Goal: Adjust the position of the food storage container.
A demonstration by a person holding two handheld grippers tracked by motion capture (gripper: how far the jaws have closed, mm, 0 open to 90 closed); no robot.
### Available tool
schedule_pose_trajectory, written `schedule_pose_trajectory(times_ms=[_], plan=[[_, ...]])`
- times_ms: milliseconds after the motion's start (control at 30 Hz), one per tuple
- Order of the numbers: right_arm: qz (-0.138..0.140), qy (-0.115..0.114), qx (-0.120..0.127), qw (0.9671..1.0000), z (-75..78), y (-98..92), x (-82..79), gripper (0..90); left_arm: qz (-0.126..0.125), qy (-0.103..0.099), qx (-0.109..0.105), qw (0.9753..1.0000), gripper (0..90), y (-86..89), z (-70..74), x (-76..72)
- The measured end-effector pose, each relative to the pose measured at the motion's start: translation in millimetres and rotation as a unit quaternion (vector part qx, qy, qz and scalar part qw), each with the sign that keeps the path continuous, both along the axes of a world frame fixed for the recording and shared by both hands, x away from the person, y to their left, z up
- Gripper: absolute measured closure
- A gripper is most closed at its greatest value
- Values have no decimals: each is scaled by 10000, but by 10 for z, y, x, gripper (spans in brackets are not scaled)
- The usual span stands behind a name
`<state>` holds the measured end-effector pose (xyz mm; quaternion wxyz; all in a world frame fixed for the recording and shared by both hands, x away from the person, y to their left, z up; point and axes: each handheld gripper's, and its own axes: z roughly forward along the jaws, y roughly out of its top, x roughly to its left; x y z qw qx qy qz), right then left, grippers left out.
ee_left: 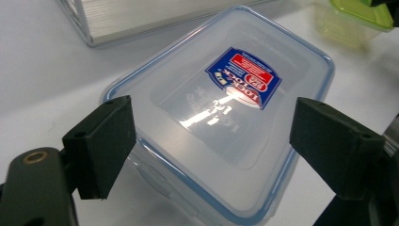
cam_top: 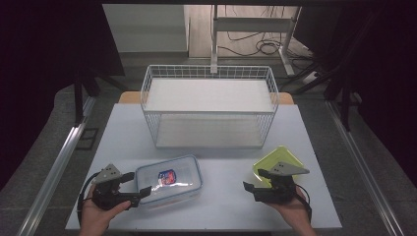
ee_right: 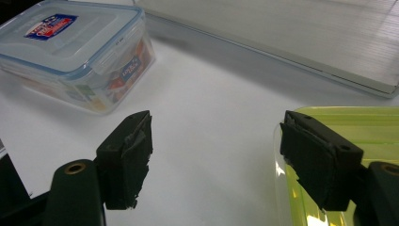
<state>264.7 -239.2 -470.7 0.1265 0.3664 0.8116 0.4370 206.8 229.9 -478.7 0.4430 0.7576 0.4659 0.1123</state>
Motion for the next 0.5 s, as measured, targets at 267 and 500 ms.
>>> schedule_pose_trajectory(times_ms=[267, 500], plan=[[70, 36, 35, 10000, -19, 10, -15, 261, 27, -116, -65, 9999, 202, 34, 51, -26], [-8, 37, 74, 10000, 2, 3, -7, 267, 29, -114, -122, 9999, 602, 148, 124, -71]])
